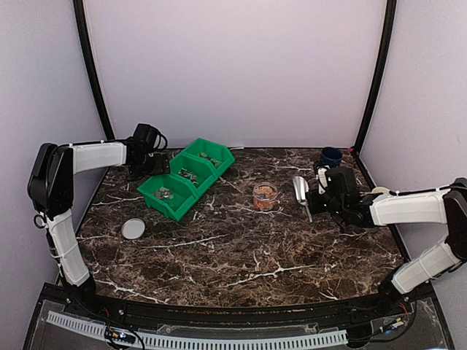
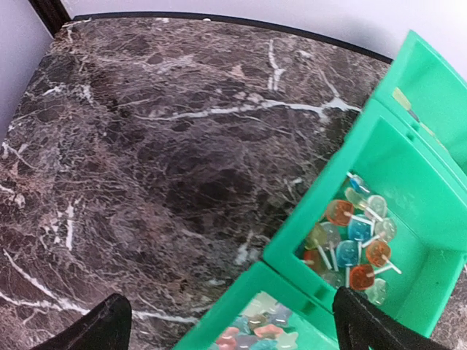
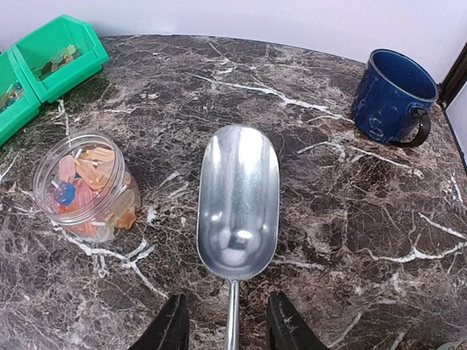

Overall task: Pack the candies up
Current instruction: Move the storage box to the corner of the board, then pick up the bottle lid at the center of the board, then pass from the left arm to the right

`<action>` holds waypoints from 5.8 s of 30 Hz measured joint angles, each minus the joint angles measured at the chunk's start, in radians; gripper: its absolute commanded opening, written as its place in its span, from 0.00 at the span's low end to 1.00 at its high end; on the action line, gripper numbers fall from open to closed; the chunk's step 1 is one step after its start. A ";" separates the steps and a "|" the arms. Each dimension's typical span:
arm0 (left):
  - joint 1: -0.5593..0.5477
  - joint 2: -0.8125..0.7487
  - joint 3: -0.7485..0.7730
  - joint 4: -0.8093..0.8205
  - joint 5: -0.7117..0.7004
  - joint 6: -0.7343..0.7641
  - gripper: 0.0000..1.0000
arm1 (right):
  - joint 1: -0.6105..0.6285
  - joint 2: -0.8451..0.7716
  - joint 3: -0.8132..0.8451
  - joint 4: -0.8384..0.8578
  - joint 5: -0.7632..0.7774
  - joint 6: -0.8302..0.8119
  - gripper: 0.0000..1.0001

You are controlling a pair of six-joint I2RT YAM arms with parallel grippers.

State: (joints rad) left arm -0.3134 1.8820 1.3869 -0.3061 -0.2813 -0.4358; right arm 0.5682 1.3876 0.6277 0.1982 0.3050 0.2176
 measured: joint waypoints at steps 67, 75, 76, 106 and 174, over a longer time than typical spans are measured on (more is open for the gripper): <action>-0.096 -0.307 -0.628 0.033 -0.014 -0.213 0.99 | 0.053 -0.004 0.050 -0.087 -0.077 -0.025 0.48; -0.094 -0.325 -0.627 0.033 -0.030 -0.227 0.98 | 0.056 0.003 0.050 -0.087 -0.077 -0.025 0.48; -0.094 -0.336 -0.626 0.027 -0.030 -0.226 0.98 | 0.056 0.004 0.050 -0.087 -0.077 -0.025 0.48; -0.190 -0.412 -0.671 -0.032 0.058 -0.214 0.61 | 0.064 0.025 0.082 -0.095 -0.081 -0.025 0.48; -0.400 -0.486 -0.521 0.343 1.004 -0.011 0.00 | 0.225 -0.214 0.055 -0.101 -0.813 -0.924 0.51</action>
State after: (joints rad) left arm -0.7132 1.3960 0.8658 0.0372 0.7231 -0.4465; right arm 0.7933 1.1740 0.6823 0.0967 -0.5079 -0.7063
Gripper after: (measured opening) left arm 0.017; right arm 0.514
